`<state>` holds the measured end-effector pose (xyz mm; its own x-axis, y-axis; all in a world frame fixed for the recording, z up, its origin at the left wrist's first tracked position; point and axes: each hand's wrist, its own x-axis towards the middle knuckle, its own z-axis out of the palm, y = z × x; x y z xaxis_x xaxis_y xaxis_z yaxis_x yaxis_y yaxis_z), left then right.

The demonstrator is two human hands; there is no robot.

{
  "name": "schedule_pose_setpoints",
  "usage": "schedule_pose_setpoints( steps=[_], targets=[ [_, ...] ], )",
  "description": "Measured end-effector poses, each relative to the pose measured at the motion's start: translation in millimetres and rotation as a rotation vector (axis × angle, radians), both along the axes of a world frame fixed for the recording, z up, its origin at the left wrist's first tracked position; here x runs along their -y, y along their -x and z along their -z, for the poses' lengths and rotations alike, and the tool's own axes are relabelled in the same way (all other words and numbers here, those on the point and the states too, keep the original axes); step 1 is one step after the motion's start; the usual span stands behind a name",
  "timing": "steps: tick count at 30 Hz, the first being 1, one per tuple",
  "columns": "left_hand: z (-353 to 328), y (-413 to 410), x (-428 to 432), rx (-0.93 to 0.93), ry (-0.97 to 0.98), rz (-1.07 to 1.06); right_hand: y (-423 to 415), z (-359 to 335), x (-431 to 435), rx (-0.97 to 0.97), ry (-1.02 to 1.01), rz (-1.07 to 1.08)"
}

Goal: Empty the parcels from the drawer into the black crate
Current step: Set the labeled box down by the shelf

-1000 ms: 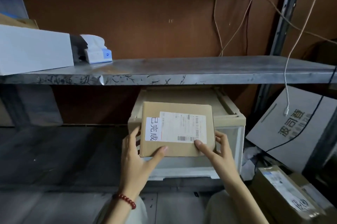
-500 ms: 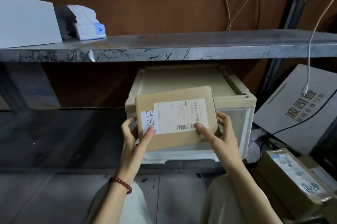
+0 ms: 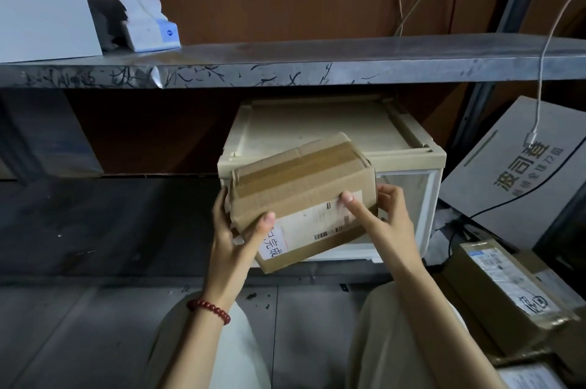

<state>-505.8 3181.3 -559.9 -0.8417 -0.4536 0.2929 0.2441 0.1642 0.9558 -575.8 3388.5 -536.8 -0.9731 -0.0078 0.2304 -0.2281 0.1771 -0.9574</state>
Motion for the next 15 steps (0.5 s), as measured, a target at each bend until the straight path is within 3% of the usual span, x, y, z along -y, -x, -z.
schedule_pose_setpoints(
  steps=[15],
  targets=[
    [3,-7,15,0.092,0.113,-0.001,-4,-3,-4,0.090,-0.054,-0.118]
  ],
)
